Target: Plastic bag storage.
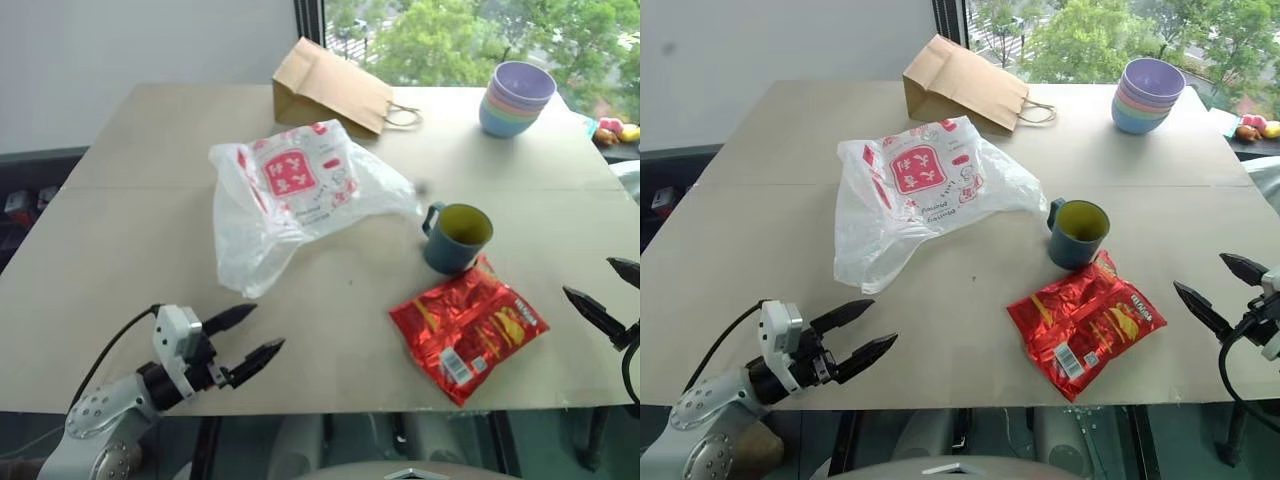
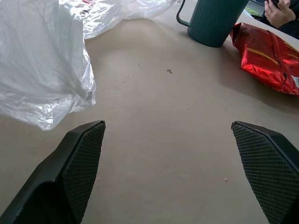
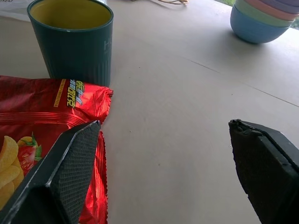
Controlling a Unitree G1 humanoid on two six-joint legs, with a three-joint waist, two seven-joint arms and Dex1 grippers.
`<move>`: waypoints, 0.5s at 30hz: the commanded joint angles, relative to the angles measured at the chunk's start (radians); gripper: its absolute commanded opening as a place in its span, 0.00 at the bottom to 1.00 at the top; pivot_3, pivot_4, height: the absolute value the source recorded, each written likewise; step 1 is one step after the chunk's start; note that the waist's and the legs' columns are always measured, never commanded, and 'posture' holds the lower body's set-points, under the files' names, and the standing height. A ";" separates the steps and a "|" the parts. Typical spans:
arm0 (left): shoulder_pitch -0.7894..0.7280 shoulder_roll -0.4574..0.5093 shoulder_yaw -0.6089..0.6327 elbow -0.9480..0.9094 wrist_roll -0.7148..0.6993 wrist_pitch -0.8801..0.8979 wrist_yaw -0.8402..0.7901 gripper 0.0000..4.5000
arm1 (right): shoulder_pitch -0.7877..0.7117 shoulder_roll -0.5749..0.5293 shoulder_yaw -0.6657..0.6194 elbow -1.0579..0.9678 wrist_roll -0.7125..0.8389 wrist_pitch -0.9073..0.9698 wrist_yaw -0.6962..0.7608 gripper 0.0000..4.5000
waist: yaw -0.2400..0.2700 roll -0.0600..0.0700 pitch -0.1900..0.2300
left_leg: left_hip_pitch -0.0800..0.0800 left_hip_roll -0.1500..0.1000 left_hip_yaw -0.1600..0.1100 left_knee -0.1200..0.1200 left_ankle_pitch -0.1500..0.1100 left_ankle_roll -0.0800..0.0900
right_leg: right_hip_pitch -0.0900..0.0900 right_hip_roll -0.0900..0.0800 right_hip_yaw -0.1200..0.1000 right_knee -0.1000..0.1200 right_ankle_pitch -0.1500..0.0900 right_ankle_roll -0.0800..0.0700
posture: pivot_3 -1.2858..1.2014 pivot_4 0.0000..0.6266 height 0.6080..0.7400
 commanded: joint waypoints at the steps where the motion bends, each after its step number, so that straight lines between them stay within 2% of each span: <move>1: -0.039 0.025 -0.003 -0.072 -0.044 0.024 -0.006 1.00 | 0.016 0.004 -0.051 -0.053 0.044 -0.015 0.012 0.99 | 0.001 0.000 0.000 | 0.000 0.000 0.000 0.000 0.000 0.000 | 0.000 0.000 0.000 0.000 0.000 0.000 | 0.52 0.24 1.00; 4: -0.112 0.088 -0.016 -0.169 -0.099 0.072 -0.032 1.00 | 0.052 0.020 -0.052 -0.151 0.127 0.008 0.041 0.99 | 0.007 0.000 0.000 | 0.000 0.000 -0.002 0.000 0.000 0.000 | 0.000 0.000 -0.001 0.001 0.000 0.000 | 0.52 0.24 1.00; 9: -0.294 0.137 -0.045 -0.224 -0.122 0.181 0.085 1.00 | 0.206 0.022 -0.045 -0.318 0.180 0.010 0.137 0.99 | 0.003 0.002 -0.001 | 0.001 0.001 0.000 0.000 0.000 0.000 | 0.001 0.000 0.000 0.001 0.000 0.000 | 0.52 0.24 1.00; 11: -0.416 0.155 -0.076 -0.204 -0.127 0.264 0.146 1.00 | 0.274 0.029 -0.069 -0.360 0.211 0.019 0.162 0.99 | 0.010 0.001 -0.001 | 0.000 0.000 -0.002 0.000 0.000 0.000 | 0.001 0.001 -0.001 0.001 0.000 0.001 | 0.52 0.24 1.00; 15: -0.709 0.177 -0.219 -0.087 -0.017 0.455 0.281 1.00 | 0.379 0.089 -0.120 -0.455 0.258 -0.002 0.146 0.99 | 0.012 0.000 -0.001 | 0.002 -0.001 -0.004 0.001 0.000 0.000 | 0.004 0.002 -0.001 0.001 0.000 0.001 | 0.52 0.24 1.00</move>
